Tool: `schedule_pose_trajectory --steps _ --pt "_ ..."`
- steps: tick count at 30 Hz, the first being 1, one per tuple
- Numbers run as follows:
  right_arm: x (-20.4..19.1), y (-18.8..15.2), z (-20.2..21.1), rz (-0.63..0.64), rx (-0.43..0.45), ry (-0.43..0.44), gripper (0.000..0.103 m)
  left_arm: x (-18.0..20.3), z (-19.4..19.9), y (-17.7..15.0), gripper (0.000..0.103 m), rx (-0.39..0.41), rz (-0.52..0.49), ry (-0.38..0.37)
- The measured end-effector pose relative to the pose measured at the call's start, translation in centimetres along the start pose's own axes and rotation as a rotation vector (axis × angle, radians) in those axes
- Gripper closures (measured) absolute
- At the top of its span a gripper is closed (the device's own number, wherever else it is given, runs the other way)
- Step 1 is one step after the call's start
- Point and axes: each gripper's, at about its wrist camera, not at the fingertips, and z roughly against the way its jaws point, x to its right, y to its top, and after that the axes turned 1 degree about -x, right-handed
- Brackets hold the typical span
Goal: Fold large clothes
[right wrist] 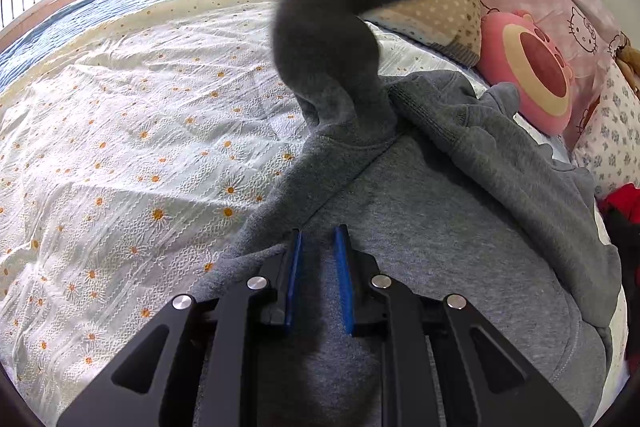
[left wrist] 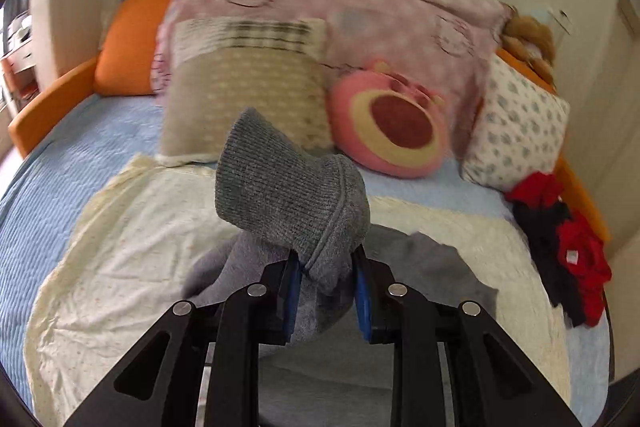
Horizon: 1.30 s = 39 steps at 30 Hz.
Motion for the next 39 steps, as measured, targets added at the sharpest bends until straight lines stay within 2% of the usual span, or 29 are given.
schedule_pose_trajectory --steps 7,12,15,16,17,19,21,22,24,26,31,34,37,39 --pt "-0.5 0.0 0.0 0.017 0.004 -0.019 0.085 11.5 -4.5 -4.4 0.076 -0.089 -0.166 -0.085" --pt "-0.4 -0.2 0.2 0.003 0.009 -0.003 0.085 18.4 -7.5 -8.3 0.076 -0.11 -0.297 -0.073" --pt "0.1 -0.2 0.3 -0.013 0.011 0.019 0.085 21.7 -10.6 -11.4 0.075 -0.148 -0.365 -0.029" --pt "0.3 -0.2 0.3 -0.021 0.012 0.028 0.085 22.8 -11.8 -12.6 0.072 -0.164 -0.402 0.002" --pt "0.5 -0.2 0.4 -0.027 0.012 0.036 0.085 23.4 -13.0 -13.5 0.055 -0.183 -0.428 0.017" --pt "0.5 -0.2 0.4 -0.033 0.011 0.044 0.085 24.5 -15.3 -16.1 0.032 -0.249 -0.47 0.045" --pt "0.4 -0.2 0.4 -0.028 0.012 0.039 0.085 25.1 -17.0 -18.3 0.028 -0.333 -0.512 0.037" --pt "0.3 -0.2 0.4 -0.028 0.012 0.037 0.085 25.4 -17.3 -19.1 0.025 -0.345 -0.54 0.044" --pt "0.4 -0.1 0.4 -0.032 0.012 0.043 0.085 26.1 -16.3 -20.2 0.025 -0.283 -0.6 0.07" --pt "0.5 -0.1 0.4 -0.035 0.012 0.046 0.085 26.2 -14.4 -19.9 0.018 -0.287 -0.587 -0.019" --pt "0.5 -0.1 0.5 -0.025 0.013 0.034 0.085 24.3 -8.0 -15.8 0.014 -0.233 -0.508 -0.121" --pt "1.1 0.0 0.9 -0.053 0.017 0.074 0.082 21.5 -4.0 -12.2 0.012 -0.18 -0.46 -0.137" --pt "2.9 -0.3 2.2 -0.103 0.016 0.199 0.072 18.6 -1.2 -9.5 0.011 -0.13 -0.433 -0.098" --pt "4.5 -0.8 3.3 -0.128 0.014 0.246 0.07 15.8 0.3 -7.3 0.011 -0.104 -0.394 -0.067"
